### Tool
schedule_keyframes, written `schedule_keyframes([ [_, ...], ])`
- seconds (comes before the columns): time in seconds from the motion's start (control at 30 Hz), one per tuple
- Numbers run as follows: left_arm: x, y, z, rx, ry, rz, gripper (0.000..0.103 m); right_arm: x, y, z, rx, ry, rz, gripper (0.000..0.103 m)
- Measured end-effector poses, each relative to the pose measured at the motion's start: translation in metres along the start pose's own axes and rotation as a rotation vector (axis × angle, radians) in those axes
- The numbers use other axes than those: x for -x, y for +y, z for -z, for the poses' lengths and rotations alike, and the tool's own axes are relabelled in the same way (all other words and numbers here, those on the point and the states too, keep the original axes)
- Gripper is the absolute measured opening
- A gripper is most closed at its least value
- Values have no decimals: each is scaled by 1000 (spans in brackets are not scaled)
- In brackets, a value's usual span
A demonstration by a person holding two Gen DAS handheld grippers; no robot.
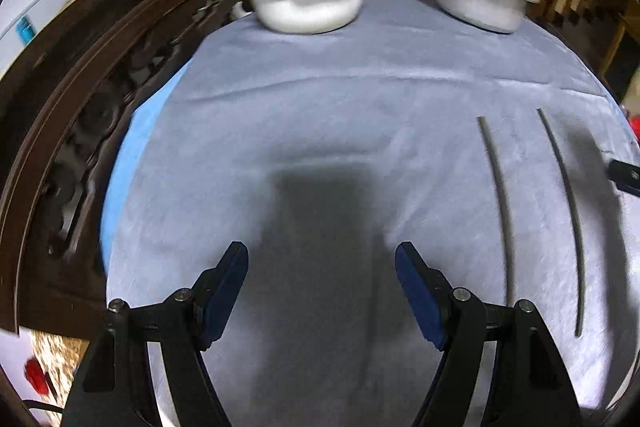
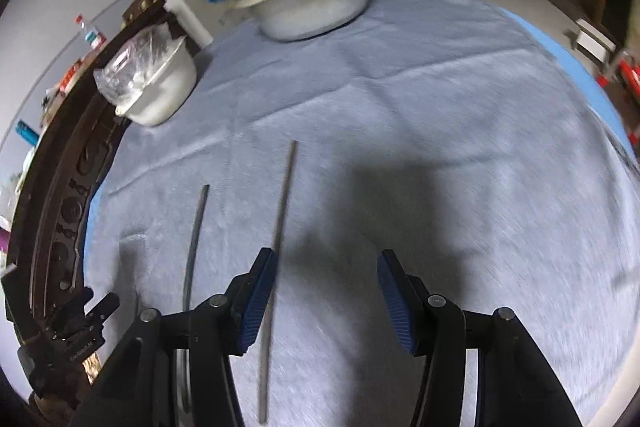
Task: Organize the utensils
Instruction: 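Close the right tool on a dark chopstick lying on the cloth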
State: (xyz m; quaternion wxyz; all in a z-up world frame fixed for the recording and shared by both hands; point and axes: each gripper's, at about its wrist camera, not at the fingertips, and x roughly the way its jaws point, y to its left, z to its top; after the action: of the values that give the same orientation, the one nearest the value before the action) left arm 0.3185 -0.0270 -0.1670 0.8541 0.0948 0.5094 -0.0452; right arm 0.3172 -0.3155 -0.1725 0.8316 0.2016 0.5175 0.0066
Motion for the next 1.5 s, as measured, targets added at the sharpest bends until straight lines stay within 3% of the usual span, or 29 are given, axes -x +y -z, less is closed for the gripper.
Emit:
schedule_keyframes([
  [0.23, -7, -19, -21, -44, 13, 14, 76, -40, 36, -39, 66, 122, 32, 56],
  [0.4, -15, -20, -24, -46, 28, 16, 76, -65, 44, -51, 62, 181, 98, 47],
  [0.6, -17, -22, -28, -54, 26, 19, 76, -74, 53, -53, 93, 196, 165, 34],
  [0.67, -17, -25, -29, -59, 23, 21, 76, -75, 57, -52, 123, 194, 201, 18],
  [0.77, -17, -31, -31, -69, 14, 20, 76, -73, 56, -49, 143, 196, 204, 9],
  [1.13, -14, -47, -38, -102, 10, 18, 76, -58, 37, -37, 124, 204, 119, 7],
  [1.27, -23, -53, -47, -110, 31, 80, 76, -53, 28, -36, 113, 214, 89, 8],
  [1.37, -39, -61, -62, -116, 92, 169, 76, -52, 25, -36, 113, 216, 79, 8],
  [1.5, -51, -79, -76, -141, 119, 199, 76, -52, 23, -39, 120, 219, 73, 8],
])
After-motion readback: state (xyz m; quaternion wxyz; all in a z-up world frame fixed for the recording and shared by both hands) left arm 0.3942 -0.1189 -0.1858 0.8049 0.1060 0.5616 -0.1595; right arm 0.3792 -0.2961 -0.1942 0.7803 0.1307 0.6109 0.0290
